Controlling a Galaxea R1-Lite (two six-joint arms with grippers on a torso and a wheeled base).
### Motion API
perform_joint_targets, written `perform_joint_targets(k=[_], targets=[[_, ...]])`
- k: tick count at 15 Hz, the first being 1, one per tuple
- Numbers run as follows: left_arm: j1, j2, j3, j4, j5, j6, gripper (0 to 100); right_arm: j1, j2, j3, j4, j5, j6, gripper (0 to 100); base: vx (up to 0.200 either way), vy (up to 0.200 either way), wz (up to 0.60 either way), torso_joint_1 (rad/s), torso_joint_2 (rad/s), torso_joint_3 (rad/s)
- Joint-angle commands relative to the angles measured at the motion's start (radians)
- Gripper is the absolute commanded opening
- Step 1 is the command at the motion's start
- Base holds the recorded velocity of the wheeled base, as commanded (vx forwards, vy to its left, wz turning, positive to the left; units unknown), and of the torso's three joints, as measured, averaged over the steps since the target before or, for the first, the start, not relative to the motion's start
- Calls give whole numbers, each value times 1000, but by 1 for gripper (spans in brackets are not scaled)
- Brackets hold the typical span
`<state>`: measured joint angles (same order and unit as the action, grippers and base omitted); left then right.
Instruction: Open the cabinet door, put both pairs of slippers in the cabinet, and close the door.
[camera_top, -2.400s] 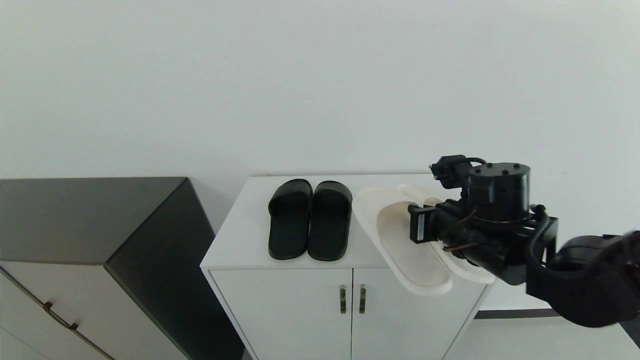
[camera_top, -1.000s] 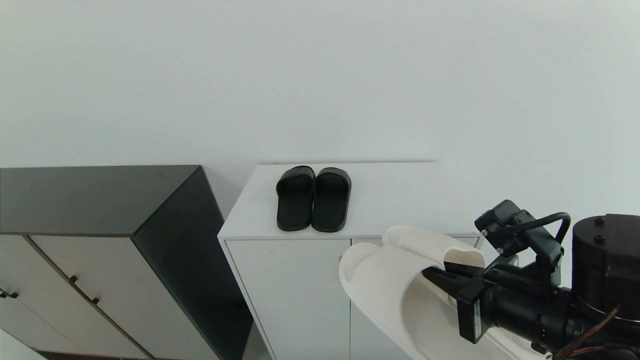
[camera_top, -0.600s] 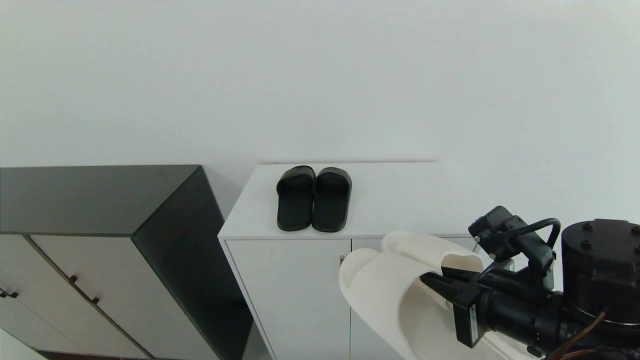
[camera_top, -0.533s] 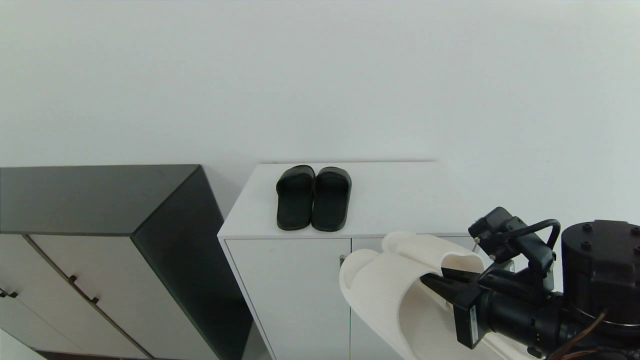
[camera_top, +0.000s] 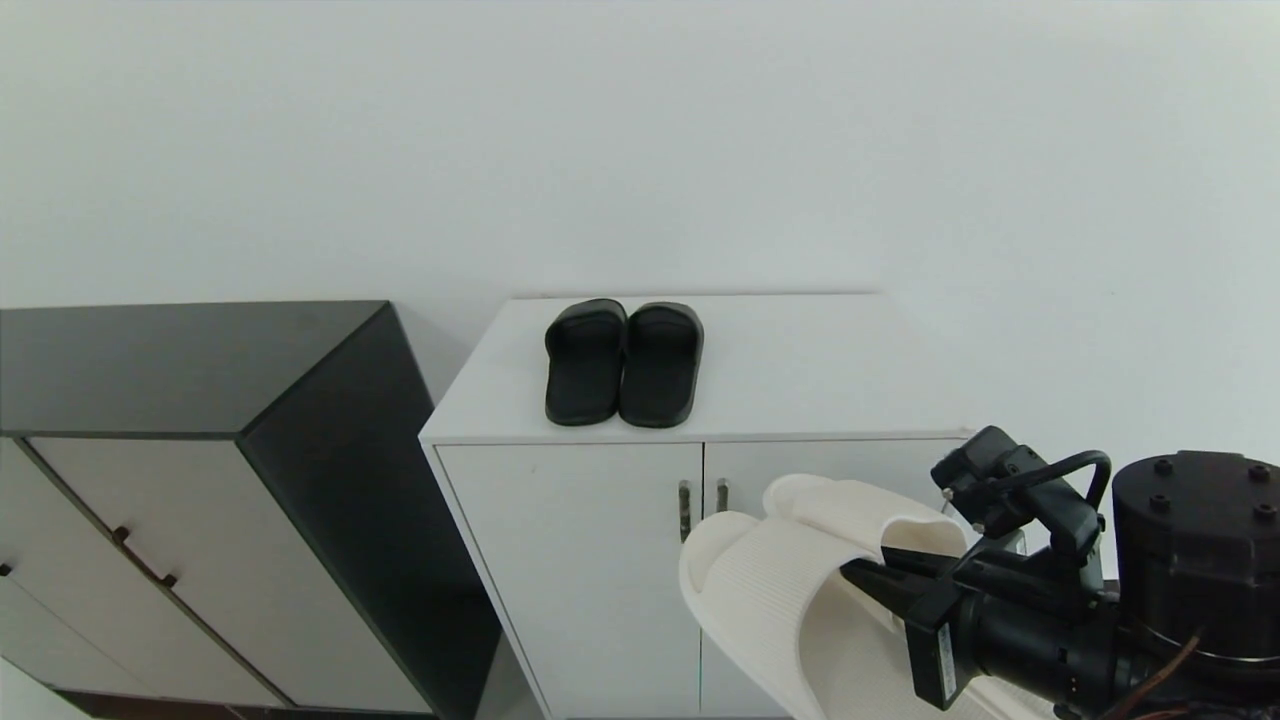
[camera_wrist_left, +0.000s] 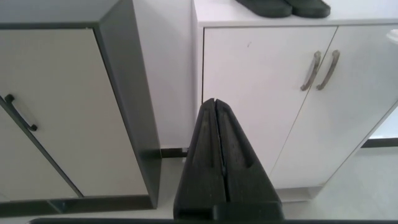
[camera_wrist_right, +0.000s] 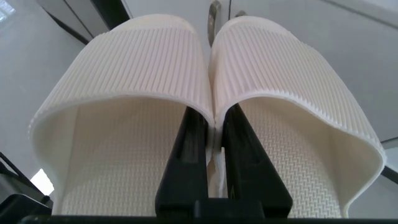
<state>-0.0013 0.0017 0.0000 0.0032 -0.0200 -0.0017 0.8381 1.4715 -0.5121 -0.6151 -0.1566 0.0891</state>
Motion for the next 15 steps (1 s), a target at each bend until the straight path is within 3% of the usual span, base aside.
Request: perform_joint_targets(k=[1, 5, 6, 15], targets=[[0, 0, 0, 0, 0, 0, 0, 1, 4, 1, 0, 0, 0, 0, 0, 0, 0, -232, 544, 305], [0, 0, 0, 0, -1, -3, 0, 1, 6, 3, 0, 0, -3, 0, 0, 0, 0, -230, 553, 316], [0, 0, 0, 0, -1, 3, 100, 1, 6, 4, -2, 0, -22, 0, 0, 0, 0, -217, 540, 315], [0, 0, 0, 0, -1, 0, 100, 1, 12, 9, -11, 0, -35, 0, 0, 0, 0, -187, 510, 318]])
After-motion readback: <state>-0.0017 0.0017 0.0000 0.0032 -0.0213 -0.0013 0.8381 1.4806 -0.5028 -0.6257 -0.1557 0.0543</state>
